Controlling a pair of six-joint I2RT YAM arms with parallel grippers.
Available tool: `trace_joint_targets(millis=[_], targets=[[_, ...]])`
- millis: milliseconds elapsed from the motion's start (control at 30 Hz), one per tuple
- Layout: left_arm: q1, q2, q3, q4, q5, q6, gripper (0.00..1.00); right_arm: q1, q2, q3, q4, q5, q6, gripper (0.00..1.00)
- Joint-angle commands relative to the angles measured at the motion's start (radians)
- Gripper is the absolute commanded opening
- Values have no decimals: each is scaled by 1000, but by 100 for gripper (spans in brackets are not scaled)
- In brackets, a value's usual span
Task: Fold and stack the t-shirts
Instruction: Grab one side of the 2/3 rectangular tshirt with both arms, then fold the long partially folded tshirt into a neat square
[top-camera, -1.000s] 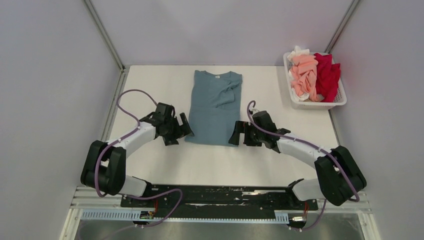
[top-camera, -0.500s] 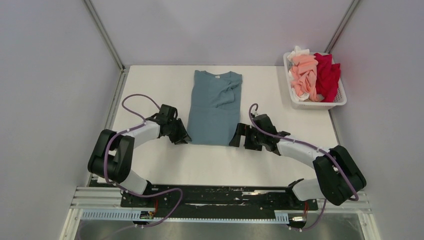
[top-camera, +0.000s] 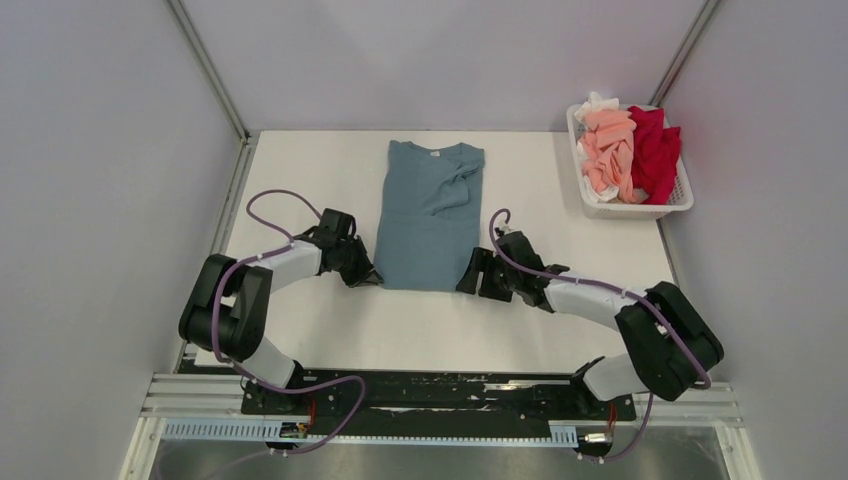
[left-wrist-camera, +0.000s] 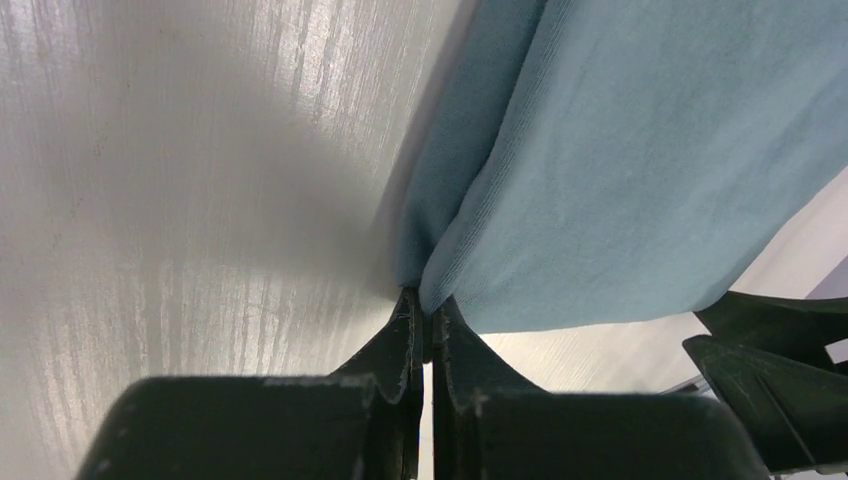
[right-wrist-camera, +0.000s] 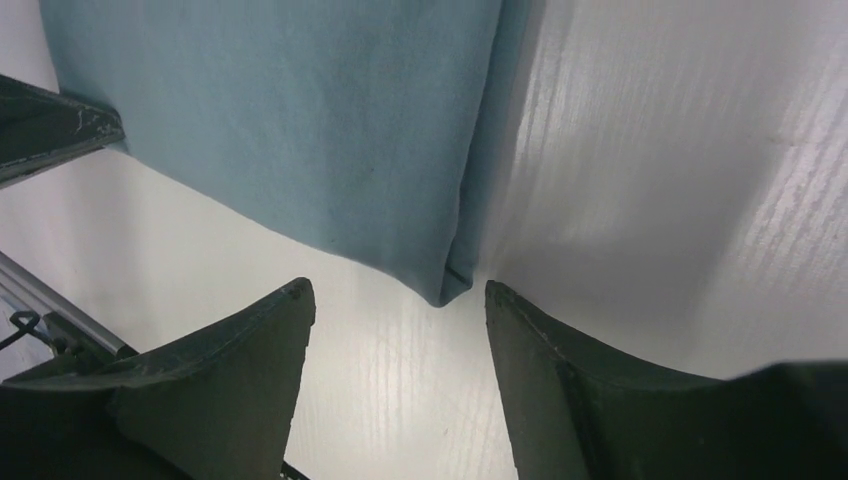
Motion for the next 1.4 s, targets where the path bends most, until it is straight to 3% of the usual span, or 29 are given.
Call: trace_joint_targets(millis=[0, 300, 433, 700, 900, 1067, 1133, 1267, 1367], targets=[[3, 31, -21, 1, -37, 9, 0, 11, 39, 1, 14, 92, 50, 64], [3, 9, -35, 18, -59, -2, 0, 27, 91, 4, -1, 52, 24, 30], [3, -9, -47, 43, -55, -6, 0, 28, 74, -19, -23, 71, 13, 2], [0, -221, -193, 22, -98, -7, 0, 61, -81, -39, -126, -83, -114, 0], [-72, -536, -261, -178, -175, -20, 0, 76, -265, -49, -273, -306, -170, 0], [-110, -854, -222, -382, -198, -9, 0, 121, -373, 0, -419, -544, -247, 0], [-118, -935, -199, -441, -176, 9, 0, 154, -404, 15, -442, -569, -235, 0], [-130, -1036, -123, -523, -204, 38, 0, 166, -456, 24, -454, -649, -184, 0], [-131, -1061, -97, -496, -194, 54, 0, 167, -506, 34, -463, -672, -153, 0]])
